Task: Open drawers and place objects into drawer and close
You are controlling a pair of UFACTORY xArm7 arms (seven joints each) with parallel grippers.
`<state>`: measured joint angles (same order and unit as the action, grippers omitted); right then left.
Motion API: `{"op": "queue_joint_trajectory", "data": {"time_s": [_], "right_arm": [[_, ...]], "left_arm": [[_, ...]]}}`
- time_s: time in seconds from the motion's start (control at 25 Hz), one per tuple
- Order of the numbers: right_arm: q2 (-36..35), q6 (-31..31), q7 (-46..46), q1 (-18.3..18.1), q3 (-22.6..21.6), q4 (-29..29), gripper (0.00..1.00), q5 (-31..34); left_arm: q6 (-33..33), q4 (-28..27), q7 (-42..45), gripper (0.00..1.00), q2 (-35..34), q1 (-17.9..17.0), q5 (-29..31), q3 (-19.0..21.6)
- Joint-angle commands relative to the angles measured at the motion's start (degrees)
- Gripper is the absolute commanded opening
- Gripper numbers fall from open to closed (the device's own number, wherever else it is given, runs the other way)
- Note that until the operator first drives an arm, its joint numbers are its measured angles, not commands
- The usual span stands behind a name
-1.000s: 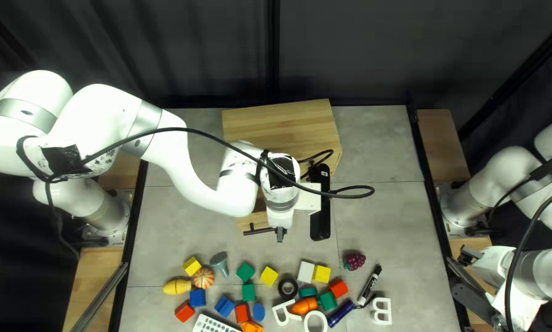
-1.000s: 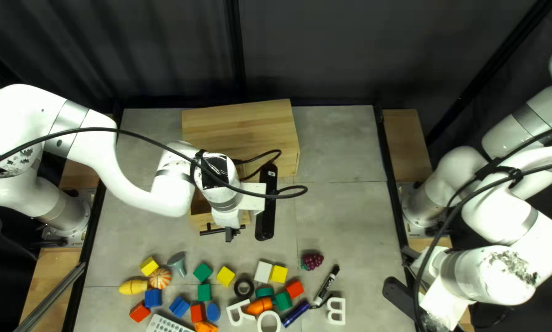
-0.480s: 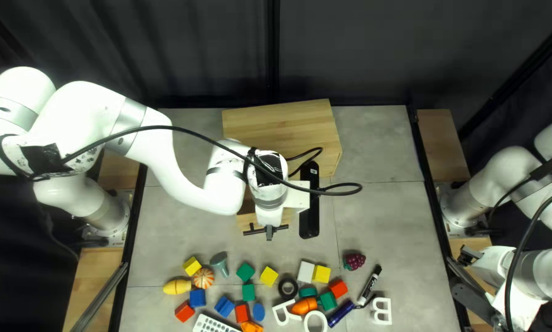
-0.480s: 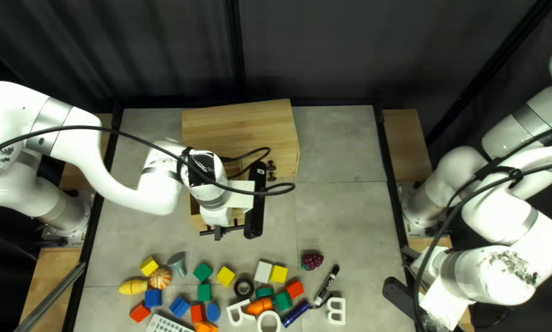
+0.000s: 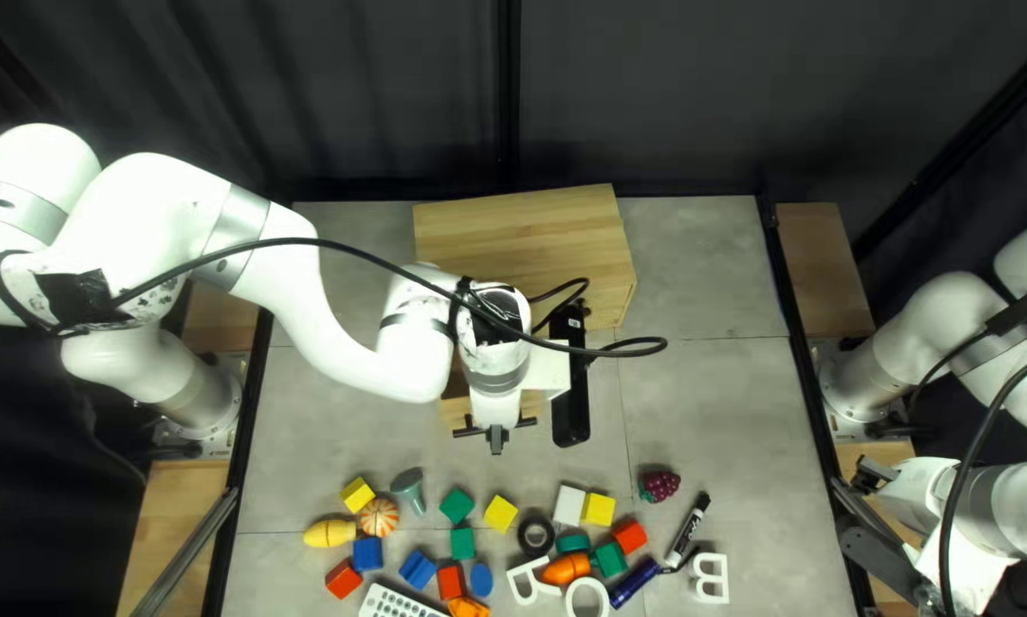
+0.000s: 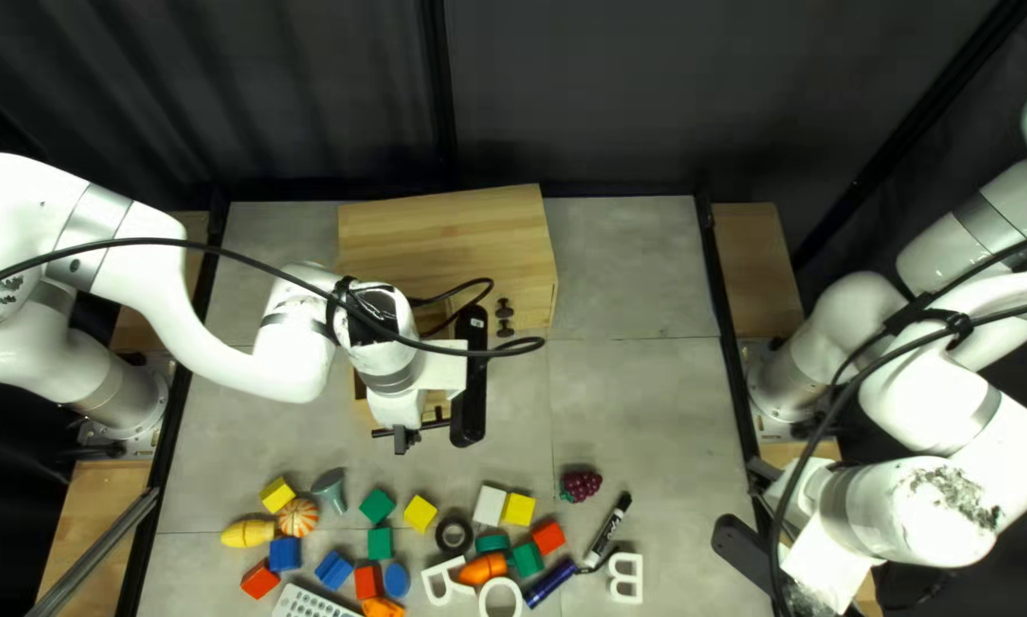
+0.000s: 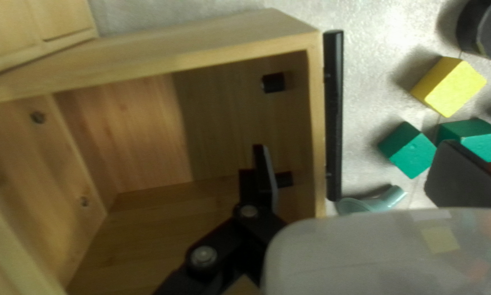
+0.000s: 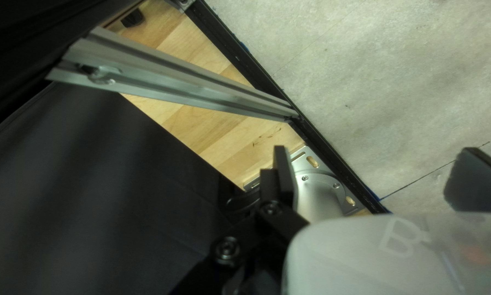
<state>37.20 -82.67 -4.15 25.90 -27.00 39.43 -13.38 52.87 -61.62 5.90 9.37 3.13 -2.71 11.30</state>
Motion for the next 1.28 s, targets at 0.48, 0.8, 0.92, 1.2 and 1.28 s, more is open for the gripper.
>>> {"op": "queue_joint_trajectory", "data": {"time_s": [0.48, 0.8, 0.92, 1.2, 1.28], "right_arm": [[0.0, 0.0, 0.0, 0.0, 0.0, 0.0, 1.0, 0.0], [0.0, 0.0, 0.0, 0.0, 0.0, 0.0, 1.0, 0.0], [0.0, 0.0, 0.0, 0.0, 0.0, 0.0, 1.0, 0.0], [0.0, 0.0, 0.0, 0.0, 0.0, 0.0, 1.0, 0.0], [0.0, 0.0, 0.0, 0.0, 0.0, 0.0, 1.0, 0.0]], "left_arm": [[0.09, -0.42, -0.2, 1.0, 0.43, -0.43, -1.43, 0.76], [0.61, -1.3, 0.02, 1.0, 0.89, -0.82, -1.3, 1.06], [0.7, -1.56, 0.17, 1.0, 1.03, -0.96, -1.24, 1.14], [0.59, -1.86, 0.51, 1.0, 1.4, -1.28, -1.18, 1.35], [0.56, -1.87, 0.53, 1.0, 1.43, -1.29, -1.17, 1.35]]}}
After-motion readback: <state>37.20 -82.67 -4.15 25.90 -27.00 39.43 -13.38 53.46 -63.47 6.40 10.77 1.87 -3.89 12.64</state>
